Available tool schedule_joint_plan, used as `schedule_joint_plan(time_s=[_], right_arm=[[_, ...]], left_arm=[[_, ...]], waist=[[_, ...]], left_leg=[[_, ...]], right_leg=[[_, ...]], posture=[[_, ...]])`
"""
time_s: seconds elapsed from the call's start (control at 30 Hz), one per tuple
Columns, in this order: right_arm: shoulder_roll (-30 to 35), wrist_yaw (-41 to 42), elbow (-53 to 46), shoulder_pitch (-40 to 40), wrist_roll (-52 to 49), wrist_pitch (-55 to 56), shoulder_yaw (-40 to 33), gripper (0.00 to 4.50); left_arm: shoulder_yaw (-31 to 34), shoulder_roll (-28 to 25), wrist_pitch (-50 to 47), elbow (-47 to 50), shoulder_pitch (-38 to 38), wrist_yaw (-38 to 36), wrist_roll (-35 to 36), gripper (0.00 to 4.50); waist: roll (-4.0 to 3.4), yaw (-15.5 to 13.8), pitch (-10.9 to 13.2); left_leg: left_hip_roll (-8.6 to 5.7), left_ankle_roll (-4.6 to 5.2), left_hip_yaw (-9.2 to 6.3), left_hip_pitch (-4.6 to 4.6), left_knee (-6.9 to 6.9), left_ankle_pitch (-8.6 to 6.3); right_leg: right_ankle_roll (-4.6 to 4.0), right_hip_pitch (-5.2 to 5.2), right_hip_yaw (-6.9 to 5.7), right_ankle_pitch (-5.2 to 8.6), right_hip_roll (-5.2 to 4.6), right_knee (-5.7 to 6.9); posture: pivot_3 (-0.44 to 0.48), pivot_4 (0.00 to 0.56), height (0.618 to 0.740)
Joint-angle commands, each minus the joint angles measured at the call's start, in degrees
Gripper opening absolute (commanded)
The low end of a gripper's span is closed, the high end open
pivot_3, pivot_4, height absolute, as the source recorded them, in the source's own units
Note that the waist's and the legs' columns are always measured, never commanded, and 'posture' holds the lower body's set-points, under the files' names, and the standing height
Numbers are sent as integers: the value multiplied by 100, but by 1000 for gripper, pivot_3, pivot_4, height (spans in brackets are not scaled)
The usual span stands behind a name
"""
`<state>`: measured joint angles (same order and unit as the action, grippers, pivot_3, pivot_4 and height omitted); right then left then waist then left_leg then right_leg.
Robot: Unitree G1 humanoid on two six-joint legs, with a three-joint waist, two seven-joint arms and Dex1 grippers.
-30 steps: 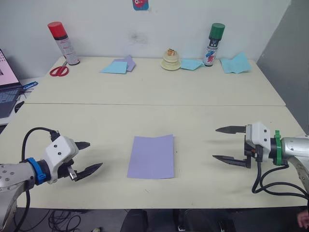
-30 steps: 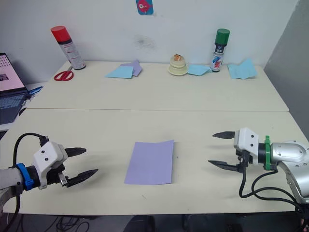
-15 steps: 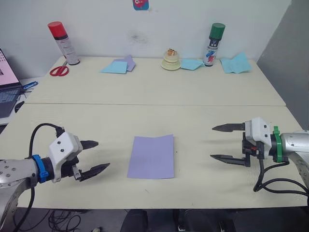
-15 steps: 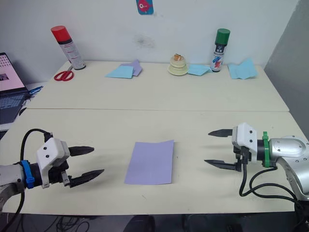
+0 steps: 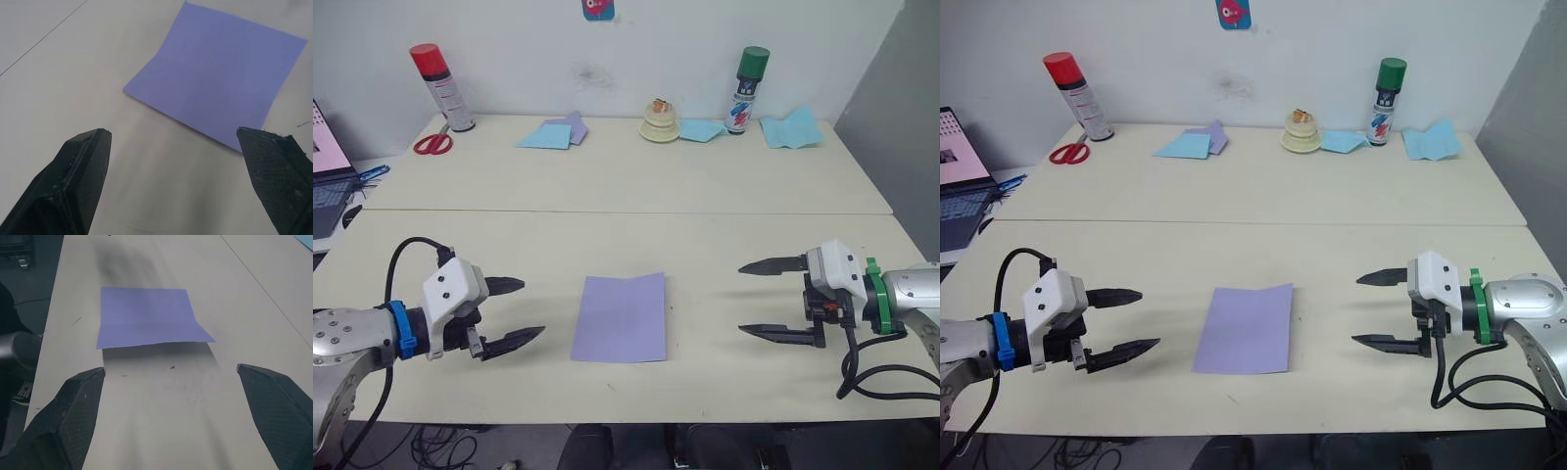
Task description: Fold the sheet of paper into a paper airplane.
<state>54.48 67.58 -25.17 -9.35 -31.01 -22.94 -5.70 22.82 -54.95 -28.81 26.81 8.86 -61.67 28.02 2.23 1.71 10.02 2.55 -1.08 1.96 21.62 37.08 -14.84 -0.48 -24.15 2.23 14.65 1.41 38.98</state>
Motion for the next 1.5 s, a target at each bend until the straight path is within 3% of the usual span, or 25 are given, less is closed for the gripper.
schedule_joint_plan(time_s=[0.03,0.1,0.33,0.5,0.73,1.0,1.13,1.47,1.5], right_arm=[[-6,-42,-229,55,-143,-7,-185,4500],[7,-89,-234,81,-101,-38,-165,4500],[-22,-409,-205,-100,105,-248,58,4500],[-113,-798,-278,-228,276,-551,313,4500],[-251,-1031,-313,-276,450,-579,513,4500],[-406,-1139,-152,-517,776,-579,847,4500],[-510,-1213,1,-727,1061,-649,1168,3640],[-1089,-1484,324,-1257,1760,-1010,2158,39],[-1186,-1544,343,-1289,1800,-1088,2223,39]], left_arm=[[-143,-46,-74,100,-233,36,131,4305],[-299,-43,-124,61,-349,-28,179,3913],[-1332,221,-165,-190,-1111,6,72,1665],[-2220,555,169,-978,-1543,0,-473,61],[-2985,1094,966,-2039,-2041,138,-1287,24],[-3284,1145,1324,-2535,-1965,47,-1680,24],[-3307,1138,1361,-2550,-1907,37,-1697,0],[-3266,1043,984,-2539,-1852,32,-1637,0],[-3256,1041,883,-2519,-1852,45,-1623,0]], waist=[[0,0,0],[0,-1,0],[0,1,0],[0,8,0],[0,-2,0],[-2,5,-2],[-4,8,-4],[-8,14,-10],[-8,15,-10]], left_leg=[[0,0,0,0,0,0],[0,0,-1,2,1,0],[-3,0,-1,2,4,0],[-2,0,-3,5,2,0],[-2,0,-6,15,9,0],[-1,0,-8,8,9,0],[-1,0,-5,0,10,0],[0,0,-5,-2,9,0],[1,0,-5,-2,9,0]], right_leg=[[0,0,0,0,0,0],[0,0,0,0,0,0],[2,2,1,-2,0,1],[2,0,1,-1,4,1],[2,-2,1,-2,7,-1],[3,1,-1,-3,7,4],[6,6,3,-5,7,7],[6,5,2,-4,8,8],[6,5,2,-4,9,8]], posture=[[0,150,725],[0,150,725],[0,150,725],[0,150,725],[0,150,725],[0,150,725],[0,150,725],[0,150,725],[0,150,725]])
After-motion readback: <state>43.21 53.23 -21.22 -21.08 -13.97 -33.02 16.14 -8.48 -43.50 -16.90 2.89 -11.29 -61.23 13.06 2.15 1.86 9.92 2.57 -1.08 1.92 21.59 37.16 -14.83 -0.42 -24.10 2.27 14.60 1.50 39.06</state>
